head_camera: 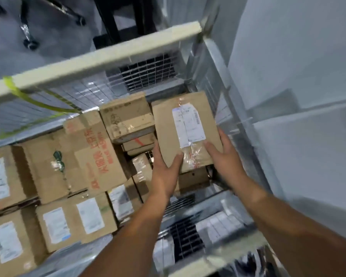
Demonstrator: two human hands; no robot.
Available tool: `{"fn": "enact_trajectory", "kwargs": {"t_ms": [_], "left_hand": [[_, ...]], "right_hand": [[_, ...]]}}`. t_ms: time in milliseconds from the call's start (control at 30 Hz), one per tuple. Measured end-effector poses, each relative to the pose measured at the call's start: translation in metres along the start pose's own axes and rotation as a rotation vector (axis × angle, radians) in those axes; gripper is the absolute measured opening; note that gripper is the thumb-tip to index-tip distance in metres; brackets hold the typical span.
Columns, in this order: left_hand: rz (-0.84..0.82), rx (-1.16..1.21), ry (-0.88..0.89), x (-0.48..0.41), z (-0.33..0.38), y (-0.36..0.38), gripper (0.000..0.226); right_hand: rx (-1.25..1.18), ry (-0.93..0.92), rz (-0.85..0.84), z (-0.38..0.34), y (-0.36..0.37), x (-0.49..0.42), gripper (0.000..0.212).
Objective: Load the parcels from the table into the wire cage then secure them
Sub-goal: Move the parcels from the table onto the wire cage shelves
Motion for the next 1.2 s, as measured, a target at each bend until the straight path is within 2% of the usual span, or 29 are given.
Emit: {"fn": "enact_trajectory", "kwargs": {"t_ms": [100,233,333,433,500,567,633,700,867,1067,1200], "left_hand": [[0.056,-0.024,0.033,-0.049,-0.03,0.008,0.082],[0.093,-0.039,0.034,-0.092,-0.045,0.011,0.08],[0.217,-0.105,0.049,-0.105,-0.043,0.005,0.075],[0.236,-0.182,-0.027,-0.11,-0.049,0.006,0.073],[0.238,-0.198,-0.072,-0.117,-0.052,0.005,0.055],[0.239,-0.207,-0.083,-0.124,-0.046,0.003,0.034],[0.214,-0.261,-0.097,-0.129,-0.041,0.001,0.035],[0.16,-0.302,-0.085,-0.127,-0.037,-0.002,0.041],[0.056,-0.469,-0.059,-0.068,-0.034,-0.042,0.073],[-0.031,-0.505,-0.044,0.051,-0.019,-0.102,0.076],[-0.09,-0.553,0.024,0.121,0.011,-0.121,0.075]], "right_hand": [[0.038,-0.048,-0.037,0.029,0.023,-0.047,0.049],[0.133,-0.103,0.012,0.049,0.046,-0.089,0.056],[0.253,-0.056,0.025,0.052,0.065,-0.112,0.061],[0.419,0.013,-0.013,0.056,0.079,-0.121,0.077],[0.496,-0.042,-0.01,0.053,0.085,-0.119,0.083],[0.609,-0.172,0.004,0.045,0.089,-0.114,0.083],[0.77,-0.304,-0.009,0.037,0.097,-0.111,0.078],[0.886,-0.342,-0.04,0.031,0.103,-0.113,0.077],[0.741,-0.27,-0.113,0.007,0.101,-0.071,0.07],[0.648,-0.142,-0.199,-0.032,0.088,0.058,0.069],[0.558,-0.141,-0.157,-0.07,0.055,0.149,0.071]]}}
Point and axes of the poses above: each hand's wrist, its own x-axis away from the middle knuckle, its own y-axis out of the palm, z = x × y, the point moved 9 cm from there along -x, towards the middle knuckle, and after that the axes turned 5 degrees about -y, right-handed, at the moved point
